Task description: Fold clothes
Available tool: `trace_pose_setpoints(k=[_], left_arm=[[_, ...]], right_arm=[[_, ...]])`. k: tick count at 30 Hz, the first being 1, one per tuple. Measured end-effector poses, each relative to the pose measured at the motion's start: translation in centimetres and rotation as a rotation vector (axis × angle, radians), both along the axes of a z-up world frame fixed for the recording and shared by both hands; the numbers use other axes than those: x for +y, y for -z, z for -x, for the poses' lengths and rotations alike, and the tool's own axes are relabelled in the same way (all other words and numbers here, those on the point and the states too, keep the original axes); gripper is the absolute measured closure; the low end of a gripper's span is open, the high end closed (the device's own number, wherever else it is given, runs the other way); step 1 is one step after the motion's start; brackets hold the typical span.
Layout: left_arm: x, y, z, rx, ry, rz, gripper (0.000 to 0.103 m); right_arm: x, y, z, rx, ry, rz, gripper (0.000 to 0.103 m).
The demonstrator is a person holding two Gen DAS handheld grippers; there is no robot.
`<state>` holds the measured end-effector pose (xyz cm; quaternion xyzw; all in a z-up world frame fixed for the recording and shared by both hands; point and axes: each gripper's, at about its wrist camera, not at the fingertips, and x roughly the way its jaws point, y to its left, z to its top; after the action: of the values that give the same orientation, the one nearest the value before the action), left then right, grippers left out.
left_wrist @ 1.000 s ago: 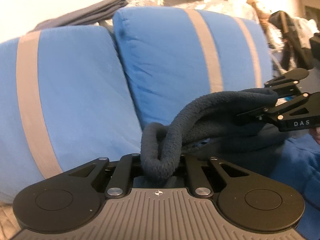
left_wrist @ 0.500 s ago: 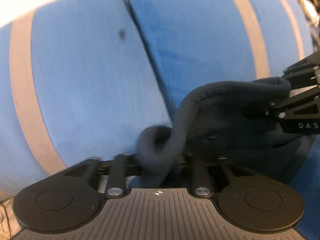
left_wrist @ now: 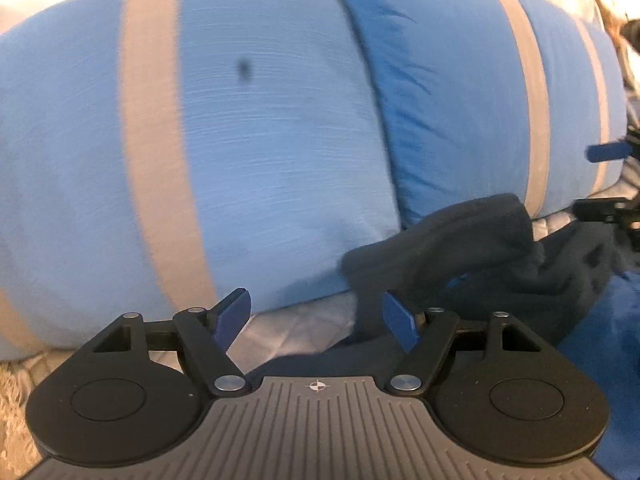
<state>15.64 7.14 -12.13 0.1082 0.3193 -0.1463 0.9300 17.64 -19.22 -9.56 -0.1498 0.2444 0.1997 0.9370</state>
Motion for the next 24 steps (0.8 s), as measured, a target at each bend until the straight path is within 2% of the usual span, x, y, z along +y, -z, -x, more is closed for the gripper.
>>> trace_pose_setpoints(k=[2,6,12,16,20,24], left_arm=[[2.0,-0.3,-0.2,0.020,-0.003,0.016,0.030],[3.5,0.2,-0.7,0.041,-0.020,-0.038,0.030],[3.6,3.7,-1.8,0.050,-0.033,-0.174,0.030],[2.8,6.7,-1.6,0.082,-0.009,-0.228,0.031],[3.2,7.4,-1.6,0.091,0.023,-0.165,0.034],[5.5,7.3,-3.3,0.207,0.004,0.018,0.034]], right_arm=[[-1.8,-0.3,0.6,-0.004,0.012,0.002,0.000],[-5.4,-0.7,1.5,0.003,0.052,-0.026,0.000],[-8.5,0.0,2.5,0.000,0.095,-0.024,0.000],[-9.9,0.1,3.4,-0.006,0.105,-0.014,0.000],[-10.7,0.2,3.6,-0.001,0.100,-0.002,0.000],[-11.4,0.2,3.5,0.008,0.101,-0.015,0.000]])
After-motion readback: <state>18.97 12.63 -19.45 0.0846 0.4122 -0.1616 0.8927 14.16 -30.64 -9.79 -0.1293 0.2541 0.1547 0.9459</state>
